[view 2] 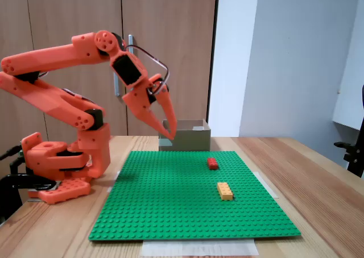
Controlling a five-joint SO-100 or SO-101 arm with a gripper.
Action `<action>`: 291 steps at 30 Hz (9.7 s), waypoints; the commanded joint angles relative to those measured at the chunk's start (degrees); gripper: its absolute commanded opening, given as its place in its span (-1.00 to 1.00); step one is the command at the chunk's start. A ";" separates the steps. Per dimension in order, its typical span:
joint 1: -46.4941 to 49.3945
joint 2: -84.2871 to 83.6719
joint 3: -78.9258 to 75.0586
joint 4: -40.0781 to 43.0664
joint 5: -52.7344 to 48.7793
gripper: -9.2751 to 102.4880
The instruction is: Pick the yellow lego block and put it in the box.
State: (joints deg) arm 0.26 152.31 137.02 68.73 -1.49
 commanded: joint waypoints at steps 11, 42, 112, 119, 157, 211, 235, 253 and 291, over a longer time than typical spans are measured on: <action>-0.09 -0.26 -1.67 -0.53 2.46 -0.85; 1.93 -25.93 -27.42 8.70 1.85 -0.85; 17.05 -65.39 -38.50 -0.97 -8.79 -0.59; 16.44 -66.88 -41.22 0.09 -8.96 -0.58; 10.20 -82.00 -56.78 5.54 -8.88 -0.33; 9.49 -83.50 -55.37 5.01 -11.78 -0.28; 10.02 -83.50 -52.03 2.55 -14.59 -0.24; 10.02 -83.50 -52.29 2.02 -14.24 -0.45; 10.20 -82.62 -58.80 9.05 -14.24 -0.72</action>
State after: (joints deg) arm 10.37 68.55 81.56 76.46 -15.91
